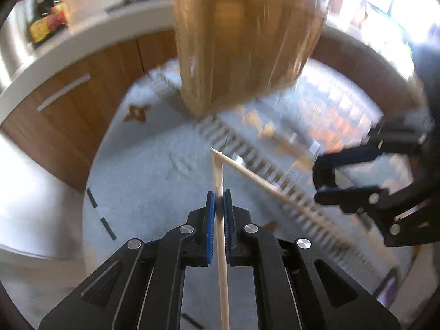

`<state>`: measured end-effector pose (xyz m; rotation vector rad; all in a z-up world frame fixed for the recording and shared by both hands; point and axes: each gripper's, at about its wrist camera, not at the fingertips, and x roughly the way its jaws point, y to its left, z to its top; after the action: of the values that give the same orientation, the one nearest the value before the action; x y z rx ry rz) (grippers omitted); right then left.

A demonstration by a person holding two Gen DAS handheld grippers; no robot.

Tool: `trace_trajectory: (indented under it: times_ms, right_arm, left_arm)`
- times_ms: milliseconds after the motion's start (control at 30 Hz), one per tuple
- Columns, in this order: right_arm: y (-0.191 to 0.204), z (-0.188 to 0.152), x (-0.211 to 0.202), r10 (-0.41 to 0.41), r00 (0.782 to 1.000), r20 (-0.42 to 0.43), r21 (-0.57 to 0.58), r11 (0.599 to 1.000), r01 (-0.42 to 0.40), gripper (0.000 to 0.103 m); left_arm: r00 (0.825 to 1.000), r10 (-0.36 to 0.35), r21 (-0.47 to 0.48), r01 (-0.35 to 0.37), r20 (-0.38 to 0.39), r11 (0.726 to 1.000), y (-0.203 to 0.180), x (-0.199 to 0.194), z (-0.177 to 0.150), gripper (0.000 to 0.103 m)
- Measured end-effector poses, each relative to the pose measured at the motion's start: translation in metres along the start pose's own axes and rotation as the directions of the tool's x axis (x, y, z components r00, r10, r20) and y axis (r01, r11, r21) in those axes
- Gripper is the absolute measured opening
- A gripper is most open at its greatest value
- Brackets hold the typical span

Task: Organize utensils
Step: 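Grasp the black ladle by its handle with the right tool, then lift the chopstick and ladle over the caddy and open both tools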

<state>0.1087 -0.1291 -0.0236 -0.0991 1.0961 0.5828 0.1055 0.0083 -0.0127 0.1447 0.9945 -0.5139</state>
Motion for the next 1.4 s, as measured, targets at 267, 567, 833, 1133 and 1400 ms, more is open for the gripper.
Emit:
trace_trajectory:
  times_ms: [267,567,833,1133,1400]
  right_arm:
    - [-0.008,-0.011,-0.079,0.001,0.957,0.291,0.019,1.000,-0.006,0.034]
    - [-0.019,0.027,-0.155,-0.171,0.767,0.619,0.131,0.985,0.114,0.034]
    - [-0.044,0.090,-0.150,-0.255,0.602,0.757,0.201,0.967,0.158,0.034]
    - [-0.048,0.120,-0.097,-0.349,0.539,0.767,0.173,0.921,0.350,0.034]
    - [-0.057,0.108,-0.075,-0.328,0.575,0.749,0.155,0.932,0.329,0.035]
  left_arm:
    - [0.914,0.018,-0.080,0.016,0.406,0.997,-0.017,-0.090,0.007,0.004]
    - [0.666,0.114,-0.140,-0.015,0.737,0.990,-0.031,-0.152,0.066,0.004]
    - [0.529,0.166,-0.204,0.014,0.832,0.979,-0.020,-0.149,0.119,0.004]
    - [0.525,0.183,-0.265,0.085,0.831,0.960,0.010,-0.098,0.138,0.004]
    - [0.556,0.188,-0.290,0.100,0.809,0.952,0.021,-0.067,0.131,0.005]
